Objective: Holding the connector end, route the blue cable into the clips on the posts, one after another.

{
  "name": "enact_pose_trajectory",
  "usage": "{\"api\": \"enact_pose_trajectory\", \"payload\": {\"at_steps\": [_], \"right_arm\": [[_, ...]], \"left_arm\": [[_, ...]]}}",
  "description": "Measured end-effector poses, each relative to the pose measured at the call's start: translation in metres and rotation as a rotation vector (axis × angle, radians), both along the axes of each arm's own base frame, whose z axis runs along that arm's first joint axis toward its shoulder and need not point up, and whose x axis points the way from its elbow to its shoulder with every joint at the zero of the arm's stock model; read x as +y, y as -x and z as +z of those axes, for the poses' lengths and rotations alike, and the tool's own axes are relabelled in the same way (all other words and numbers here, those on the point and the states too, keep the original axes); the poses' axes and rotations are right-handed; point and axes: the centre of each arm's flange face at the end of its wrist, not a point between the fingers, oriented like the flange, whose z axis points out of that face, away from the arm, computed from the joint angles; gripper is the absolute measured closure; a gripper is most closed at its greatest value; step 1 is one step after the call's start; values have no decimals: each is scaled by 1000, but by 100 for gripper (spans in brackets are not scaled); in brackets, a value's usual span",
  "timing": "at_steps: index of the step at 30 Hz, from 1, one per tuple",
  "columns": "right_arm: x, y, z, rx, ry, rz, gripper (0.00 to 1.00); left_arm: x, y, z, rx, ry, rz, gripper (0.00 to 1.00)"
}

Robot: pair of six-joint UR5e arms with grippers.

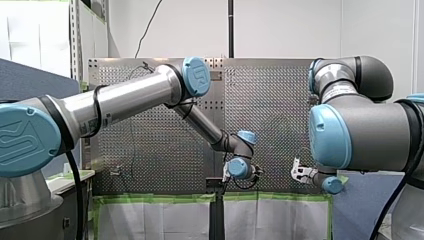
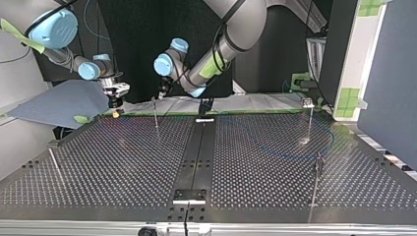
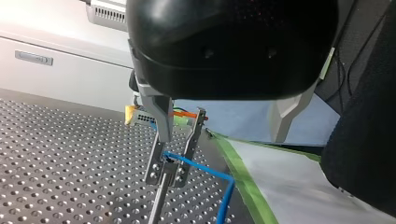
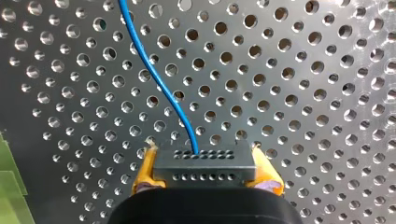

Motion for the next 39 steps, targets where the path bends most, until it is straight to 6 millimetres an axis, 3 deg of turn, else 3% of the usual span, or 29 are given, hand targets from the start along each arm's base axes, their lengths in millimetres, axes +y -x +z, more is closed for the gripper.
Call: {"api": "enact_pose_trajectory", "payload": {"at_steps": [27, 39], "right_arm": [[1, 0, -2, -1, -5, 3, 100], [1, 0, -2, 0, -8, 3, 100]], "left_arm": [[-12, 9, 5, 0, 67, -14, 1], [-7, 19, 51, -57, 115, -5, 1]]}}
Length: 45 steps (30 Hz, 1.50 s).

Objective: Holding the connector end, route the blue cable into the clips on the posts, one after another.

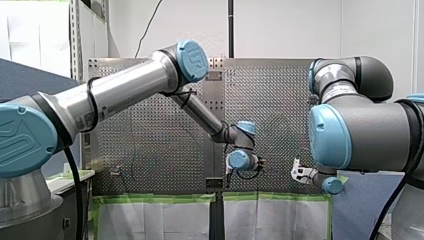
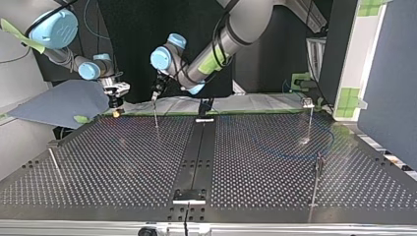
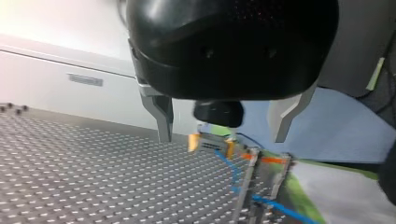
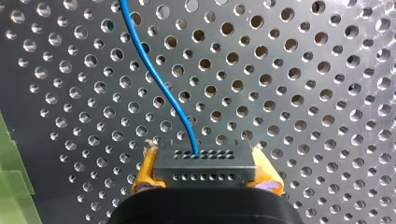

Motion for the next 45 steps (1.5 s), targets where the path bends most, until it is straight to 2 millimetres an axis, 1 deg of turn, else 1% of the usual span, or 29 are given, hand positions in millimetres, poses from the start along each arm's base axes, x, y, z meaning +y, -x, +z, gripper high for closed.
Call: {"api": "enact_pose_trajectory", "payload": {"at_steps": [9, 12, 17, 28, 33, 45], "right_arm": [[0, -1, 0, -1, 1, 4, 100], [0, -1, 0, -2, 0, 4, 100], [1, -3, 0, -2, 0, 11, 100], [2, -4, -1, 0, -6, 15, 100], [2, -3, -1, 0, -7, 14, 100], [2, -4, -1, -1, -5, 15, 100]], "left_arm": [[16, -4, 39, -27, 121, 40, 1], [23, -4, 48, -17, 143, 59, 1], [43, 0, 62, 15, 138, 115, 1], [75, 19, 91, 50, 91, 164, 1], [86, 27, 104, 50, 82, 173, 1], [113, 55, 135, 58, 72, 173, 1]]}}
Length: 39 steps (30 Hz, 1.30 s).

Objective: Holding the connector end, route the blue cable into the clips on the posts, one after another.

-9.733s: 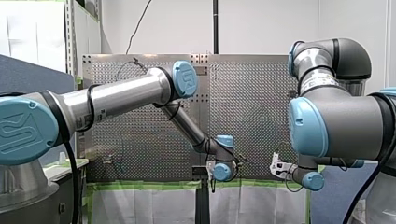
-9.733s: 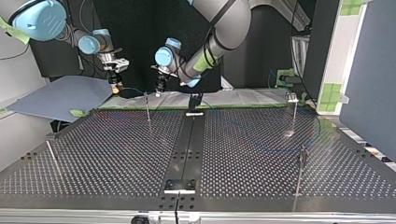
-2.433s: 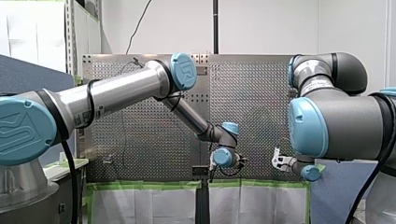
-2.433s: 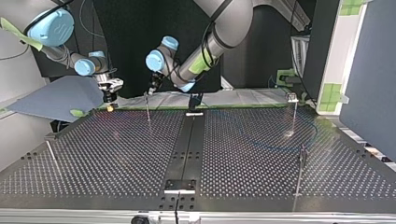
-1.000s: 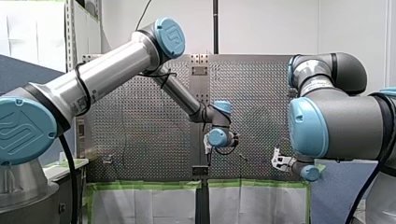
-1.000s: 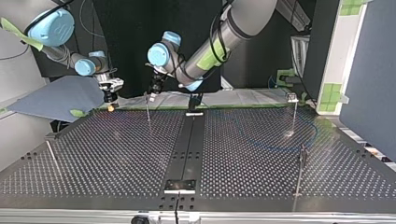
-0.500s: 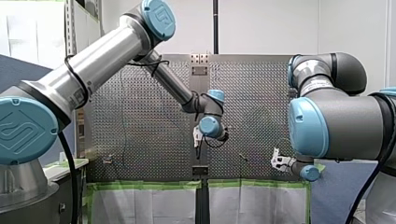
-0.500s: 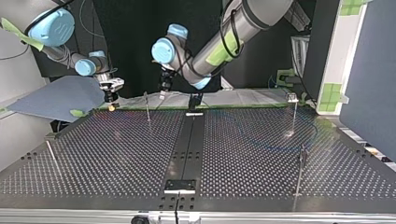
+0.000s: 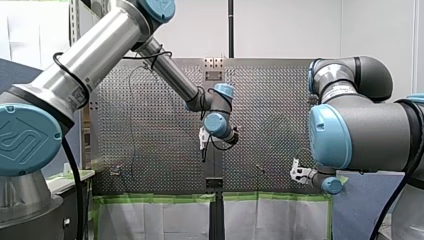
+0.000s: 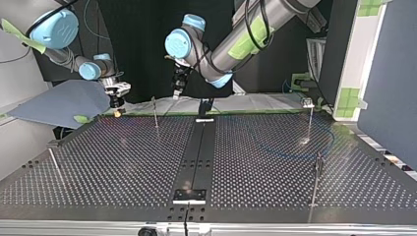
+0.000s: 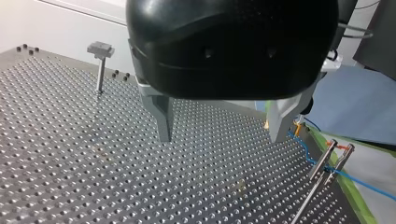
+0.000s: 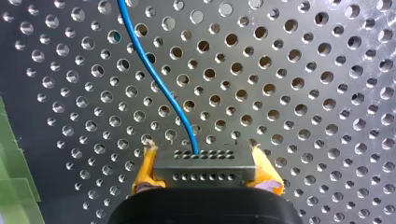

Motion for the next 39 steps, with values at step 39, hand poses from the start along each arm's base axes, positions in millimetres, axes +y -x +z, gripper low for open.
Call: {"api": "enact_pose_trajectory", "payload": {"at_steps": [39], "right_arm": [[2, 0, -1, 16, -7, 0, 100]], "left_arm": [[105, 97, 71, 4, -12, 16, 1]]}}
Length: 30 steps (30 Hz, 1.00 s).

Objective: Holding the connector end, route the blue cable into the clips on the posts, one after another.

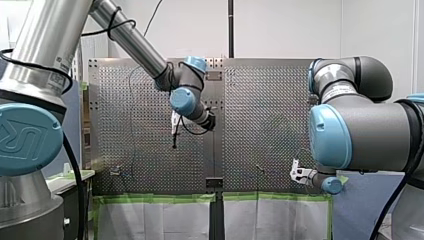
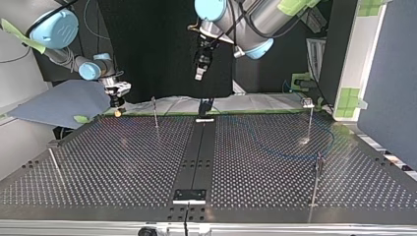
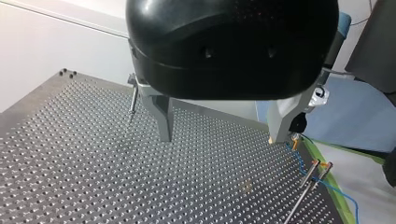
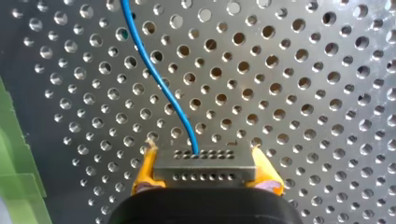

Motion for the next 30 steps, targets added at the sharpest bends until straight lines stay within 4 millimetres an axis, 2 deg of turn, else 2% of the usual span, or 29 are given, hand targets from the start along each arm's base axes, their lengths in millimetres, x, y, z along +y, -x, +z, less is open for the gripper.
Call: {"api": "enact_pose_trajectory", "payload": {"at_steps": [7, 30], "right_arm": [[0, -1, 0, 0, 3, 2, 100], [0, -1, 0, 0, 3, 2, 100]], "left_arm": [[11, 11, 5, -2, 1, 2, 1], [11, 12, 5, -2, 1, 2, 1]]}}
